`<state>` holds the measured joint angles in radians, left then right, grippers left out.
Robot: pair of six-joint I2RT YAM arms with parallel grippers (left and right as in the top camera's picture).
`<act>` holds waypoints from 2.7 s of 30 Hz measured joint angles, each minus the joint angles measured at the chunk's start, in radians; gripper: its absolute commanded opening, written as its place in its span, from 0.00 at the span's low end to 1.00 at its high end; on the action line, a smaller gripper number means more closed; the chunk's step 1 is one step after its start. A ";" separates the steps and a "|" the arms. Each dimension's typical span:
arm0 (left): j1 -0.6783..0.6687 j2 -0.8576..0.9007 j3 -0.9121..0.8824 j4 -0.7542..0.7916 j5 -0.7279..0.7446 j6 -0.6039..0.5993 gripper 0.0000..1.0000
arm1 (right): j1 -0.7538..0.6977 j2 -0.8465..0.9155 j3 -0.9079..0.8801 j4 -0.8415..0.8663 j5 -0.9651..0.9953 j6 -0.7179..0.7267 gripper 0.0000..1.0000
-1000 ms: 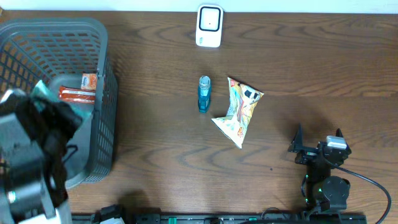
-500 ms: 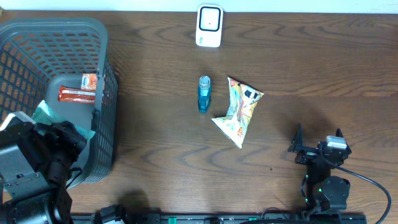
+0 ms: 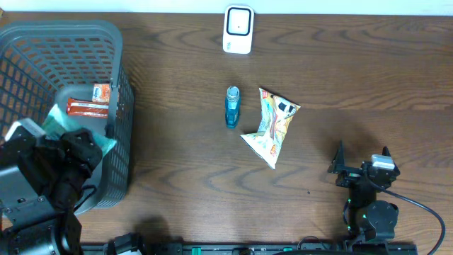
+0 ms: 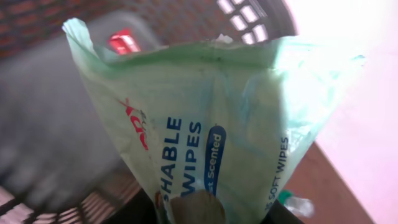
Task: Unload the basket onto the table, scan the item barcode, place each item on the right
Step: 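Carry the wipes pack with the left gripper toward the scanner, then lower the wipes pack beside the bottle and open the left gripper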
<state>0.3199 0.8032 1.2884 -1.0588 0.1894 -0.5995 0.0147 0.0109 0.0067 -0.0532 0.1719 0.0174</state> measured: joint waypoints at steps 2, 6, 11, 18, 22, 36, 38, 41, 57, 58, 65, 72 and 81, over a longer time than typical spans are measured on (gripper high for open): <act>0.000 0.000 0.000 0.019 0.024 -0.003 0.35 | 0.000 0.000 0.000 0.000 0.000 0.000 0.99; 0.000 0.000 -0.002 0.069 0.080 -0.003 0.36 | 0.000 0.000 0.000 0.000 0.000 0.000 0.99; -0.012 0.000 -0.002 0.180 0.219 -0.004 0.36 | 0.000 0.000 0.000 0.000 0.000 0.000 0.99; -0.139 0.000 -0.002 0.238 0.310 -0.004 0.36 | 0.000 0.000 0.000 0.000 0.000 0.000 0.99; -0.224 0.010 -0.002 0.253 0.303 -0.003 0.36 | 0.000 0.000 0.000 0.000 0.000 0.000 0.99; -0.466 0.182 -0.002 0.349 0.223 -0.003 0.36 | 0.000 0.000 0.000 0.000 0.000 0.000 0.99; -0.510 0.234 -0.002 0.380 0.222 -0.004 0.36 | 0.000 0.000 0.000 0.000 0.000 0.000 0.99; -0.576 0.307 -0.002 0.426 0.214 -0.003 0.35 | 0.000 0.000 0.000 0.000 0.000 0.000 0.99; -0.942 0.618 -0.003 0.549 -0.099 -0.003 0.36 | 0.000 0.000 0.000 0.000 0.000 0.000 0.99; -0.959 0.645 -0.003 0.550 -0.126 -0.003 0.36 | 0.000 0.000 0.000 0.000 0.000 0.000 0.99; -1.022 0.819 -0.003 0.604 -0.234 -0.003 0.36 | 0.000 0.000 0.000 0.000 0.000 0.000 0.99; -1.041 0.920 -0.003 0.630 -0.256 -0.003 0.36 | 0.000 0.000 0.000 0.000 0.000 0.000 0.99; -1.042 0.974 -0.003 0.635 -0.267 -0.003 0.36 | 0.000 0.000 0.000 0.000 0.000 0.000 0.99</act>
<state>-0.7219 1.7767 1.2850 -0.4236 -0.0780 -0.6025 0.0147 0.0109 0.0067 -0.0532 0.1719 0.0174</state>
